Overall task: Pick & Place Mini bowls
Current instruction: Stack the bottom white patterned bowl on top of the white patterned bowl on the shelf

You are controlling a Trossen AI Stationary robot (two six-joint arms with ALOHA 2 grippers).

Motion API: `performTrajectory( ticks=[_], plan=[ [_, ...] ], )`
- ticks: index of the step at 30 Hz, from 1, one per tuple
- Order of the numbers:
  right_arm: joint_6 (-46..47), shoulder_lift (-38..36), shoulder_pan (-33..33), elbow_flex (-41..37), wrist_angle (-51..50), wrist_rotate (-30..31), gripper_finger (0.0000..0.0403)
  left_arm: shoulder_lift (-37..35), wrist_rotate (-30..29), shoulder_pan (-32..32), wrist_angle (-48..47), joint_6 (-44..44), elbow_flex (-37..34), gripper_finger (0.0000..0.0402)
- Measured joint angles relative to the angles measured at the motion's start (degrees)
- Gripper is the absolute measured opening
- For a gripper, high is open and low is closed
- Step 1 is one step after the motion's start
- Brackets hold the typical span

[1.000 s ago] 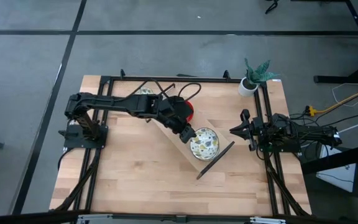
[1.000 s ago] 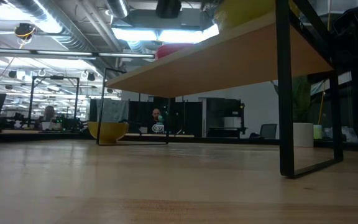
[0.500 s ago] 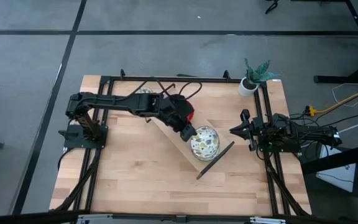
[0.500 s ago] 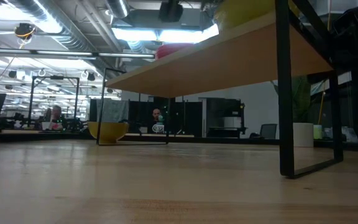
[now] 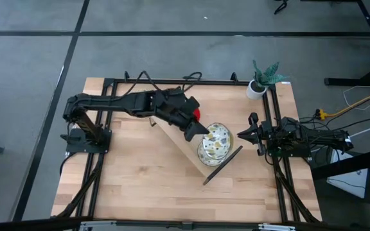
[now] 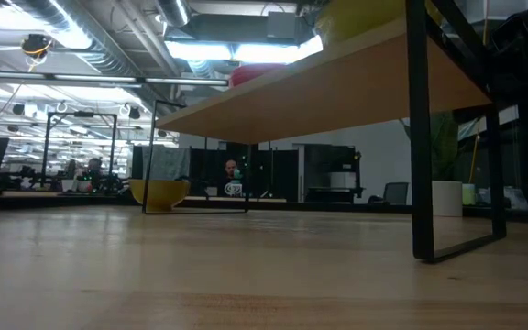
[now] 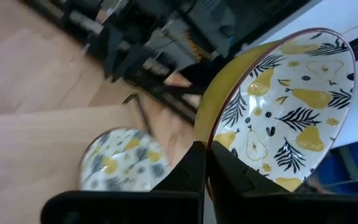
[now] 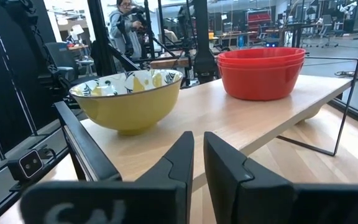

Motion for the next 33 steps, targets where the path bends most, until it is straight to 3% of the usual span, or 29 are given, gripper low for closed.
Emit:
performTrajectory(
  ticks=[5,9,17,22,33],
  plan=[
    [0.0,0.2,0.0,0.0,0.0,0.0,0.0039,-1.0,0.4,0.0,-6.2,0.0,4.9,0.0002],
    [0.0,0.4,0.0,0.0,0.0,0.0,0.0039,-1.2,0.4,1.3,-22.0,0.6,10.9,0.0002],
    [0.0,0.6,0.0,0.0,0.0,0.0,0.0039,-1.3,-7.1,5.8,-44.9,1.5,19.9,0.0002],
    [0.0,0.6,0.0,0.0,0.0,0.0,0.0039,-1.2,-11.8,9.3,-50.0,2.0,20.2,0.0002],
    [-1.6,0.6,0.0,0.0,0.1,0.0,0.0039,-0.2,-15.6,16.2,-51.1,5.2,19.7,0.0002]
  ],
)
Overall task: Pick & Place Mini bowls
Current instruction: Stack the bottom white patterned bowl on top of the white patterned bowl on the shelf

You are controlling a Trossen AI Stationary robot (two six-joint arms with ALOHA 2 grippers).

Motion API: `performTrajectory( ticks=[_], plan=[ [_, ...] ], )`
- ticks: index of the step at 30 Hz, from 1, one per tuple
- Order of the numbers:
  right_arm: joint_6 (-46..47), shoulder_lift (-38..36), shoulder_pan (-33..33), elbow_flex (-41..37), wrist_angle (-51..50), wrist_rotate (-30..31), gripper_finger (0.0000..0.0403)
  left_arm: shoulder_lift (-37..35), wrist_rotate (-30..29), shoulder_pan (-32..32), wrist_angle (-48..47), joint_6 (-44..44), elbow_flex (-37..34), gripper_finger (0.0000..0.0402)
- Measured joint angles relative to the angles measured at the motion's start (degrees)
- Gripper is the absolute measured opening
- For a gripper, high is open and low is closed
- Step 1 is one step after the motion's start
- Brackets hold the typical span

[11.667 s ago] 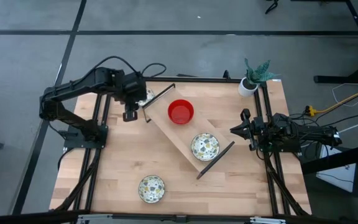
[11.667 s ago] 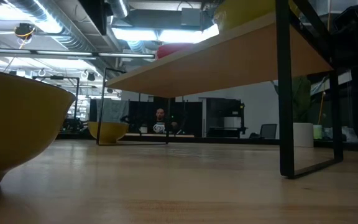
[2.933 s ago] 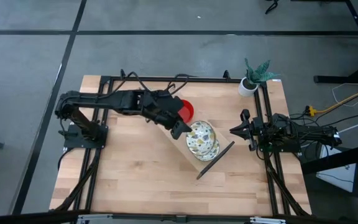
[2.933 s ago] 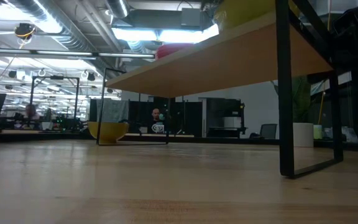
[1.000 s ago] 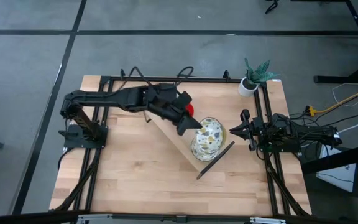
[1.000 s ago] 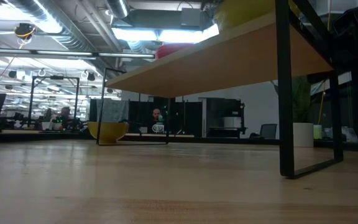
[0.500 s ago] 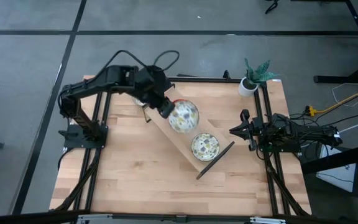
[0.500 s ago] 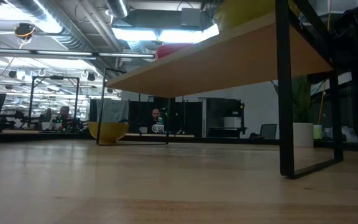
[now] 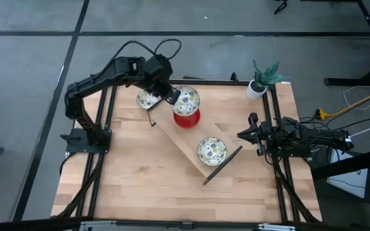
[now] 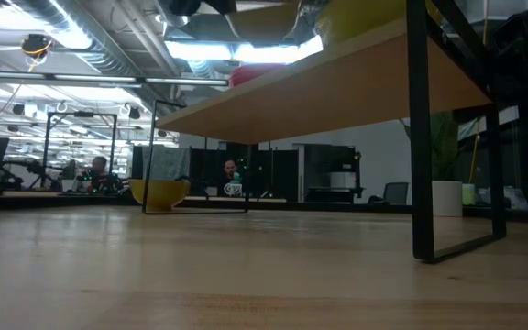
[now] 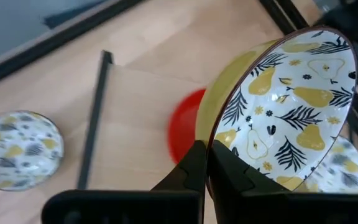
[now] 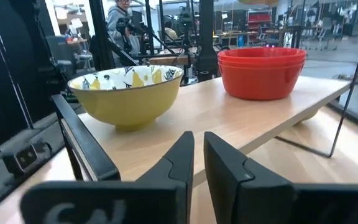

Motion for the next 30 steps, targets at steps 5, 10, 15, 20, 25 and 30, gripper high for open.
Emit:
performTrajectory(
  ticks=[5,10,15,20,25,30],
  plan=[
    [20.6,0.0,0.0,0.0,0.1,0.0,0.0039,0.0,-5.4,1.9,-0.2,2.4,0.0,0.0002],
    [36.1,0.0,-0.1,0.0,0.5,5.6,0.0039,0.0,-12.1,2.6,-0.5,5.4,0.0,0.0002],
    [41.9,0.0,-0.1,0.0,3.2,10.7,0.0039,0.0,-19.9,3.2,0.8,9.4,0.0,0.0002],
    [37.0,0.0,-0.1,0.0,14.4,11.8,0.0039,0.0,-25.8,4.2,5.6,13.2,0.0,0.0002],
    [28.1,0.0,-0.1,0.0,30.3,14.9,0.0039,1.3,-22.9,5.8,10.3,14.4,0.0,0.0002],
    [21.2,0.0,-0.1,1.4,40.0,19.2,0.0039,3.9,-22.1,5.9,11.6,16.2,0.0,0.0002]
  ],
)
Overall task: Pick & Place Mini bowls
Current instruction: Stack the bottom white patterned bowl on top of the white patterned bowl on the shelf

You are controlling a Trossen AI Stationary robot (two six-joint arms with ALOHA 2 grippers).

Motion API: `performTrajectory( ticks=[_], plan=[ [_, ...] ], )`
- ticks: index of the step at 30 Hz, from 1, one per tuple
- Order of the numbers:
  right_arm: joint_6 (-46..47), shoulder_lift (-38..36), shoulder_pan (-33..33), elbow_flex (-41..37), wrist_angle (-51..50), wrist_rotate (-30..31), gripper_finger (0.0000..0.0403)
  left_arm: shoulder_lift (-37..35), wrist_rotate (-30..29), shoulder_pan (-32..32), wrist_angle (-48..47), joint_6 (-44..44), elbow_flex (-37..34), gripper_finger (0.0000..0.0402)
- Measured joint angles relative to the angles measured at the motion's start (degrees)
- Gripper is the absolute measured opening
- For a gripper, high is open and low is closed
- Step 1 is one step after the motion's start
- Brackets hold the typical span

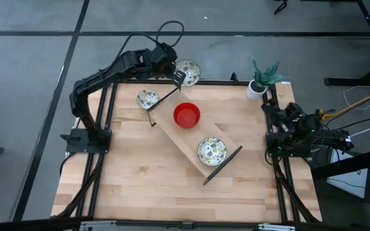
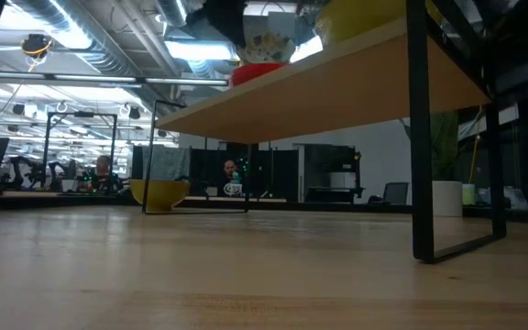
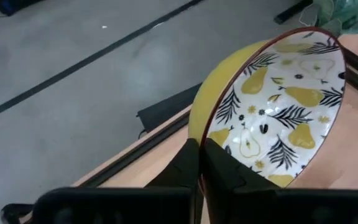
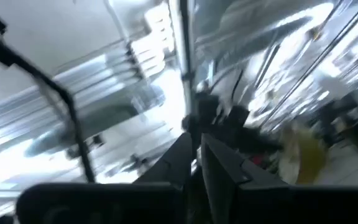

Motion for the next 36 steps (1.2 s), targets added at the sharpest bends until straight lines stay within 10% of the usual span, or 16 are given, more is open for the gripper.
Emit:
performTrajectory(
  ticks=[9,26,36],
  plan=[
    [-9.3,4.2,0.0,9.6,-5.8,9.5,0.0058,2.9,0.6,0.0,2.2,1.9,0.0,0.0002],
    [-14.1,31.8,0.0,28.4,-15.1,19.1,0.0276,3.1,-2.5,-0.6,4.8,4.7,0.2,0.0002],
    [-17.6,48.6,0.0,39.0,-16.7,27.7,0.0276,3.1,-9.9,-2.9,9.4,9.1,0.2,0.0002]
  ],
)
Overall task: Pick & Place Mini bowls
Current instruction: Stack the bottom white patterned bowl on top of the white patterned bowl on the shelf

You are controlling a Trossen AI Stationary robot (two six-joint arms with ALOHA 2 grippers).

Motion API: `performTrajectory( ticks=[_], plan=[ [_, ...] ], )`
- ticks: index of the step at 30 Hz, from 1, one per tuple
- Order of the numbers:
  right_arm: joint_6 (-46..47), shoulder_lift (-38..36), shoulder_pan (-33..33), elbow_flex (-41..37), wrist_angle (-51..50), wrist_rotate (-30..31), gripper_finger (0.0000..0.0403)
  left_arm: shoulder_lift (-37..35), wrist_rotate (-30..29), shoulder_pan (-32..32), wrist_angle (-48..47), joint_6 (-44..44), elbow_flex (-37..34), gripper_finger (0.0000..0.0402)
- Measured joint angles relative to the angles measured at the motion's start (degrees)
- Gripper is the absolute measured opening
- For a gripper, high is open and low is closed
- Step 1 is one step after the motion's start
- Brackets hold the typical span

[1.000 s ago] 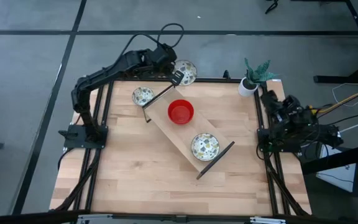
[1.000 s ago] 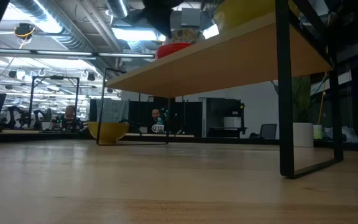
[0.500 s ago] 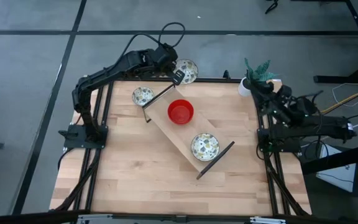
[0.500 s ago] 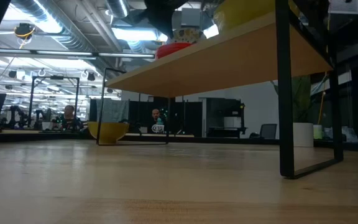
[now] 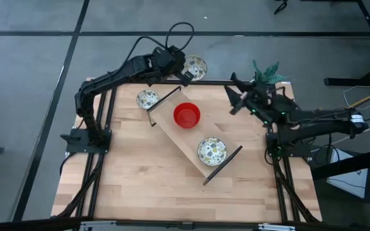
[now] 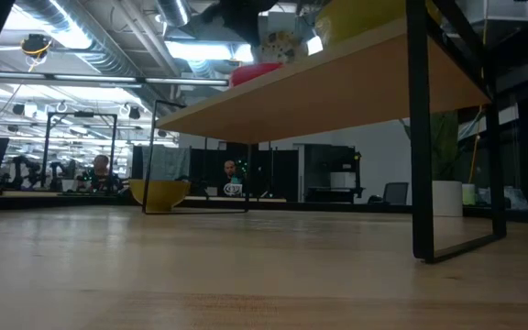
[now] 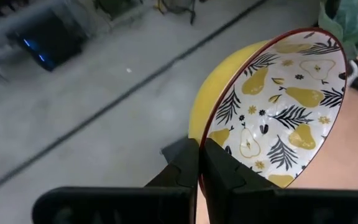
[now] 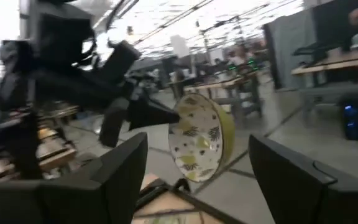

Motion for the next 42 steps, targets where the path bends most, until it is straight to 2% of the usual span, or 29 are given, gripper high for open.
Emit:
performTrajectory(
  ticks=[3,15,22,29,42],
  plan=[
    [-2.7,4.4,-0.6,3.3,-0.5,2.4,0.0274,0.0,-2.4,-0.9,2.0,2.5,0.0,0.0002],
    [-3.5,15.4,-6.0,11.6,-4.4,-0.9,0.0274,0.0,-6.1,-4.1,5.9,6.3,0.1,0.0002],
    [-1.9,17.2,-7.7,11.8,-4.6,-0.8,0.0274,-0.1,-7.7,-5.6,7.1,7.0,0.1,0.0002],
    [-1.9,17.6,-9.2,11.8,-4.7,2.0,0.0274,-0.1,-9.2,-6.5,8.4,7.4,0.1,0.0002],
    [1.3,18.7,-12.8,11.8,-4.6,0.4,0.0270,-0.1,-9.5,-8.2,11.2,7.4,0.1,0.0002]
  ],
)
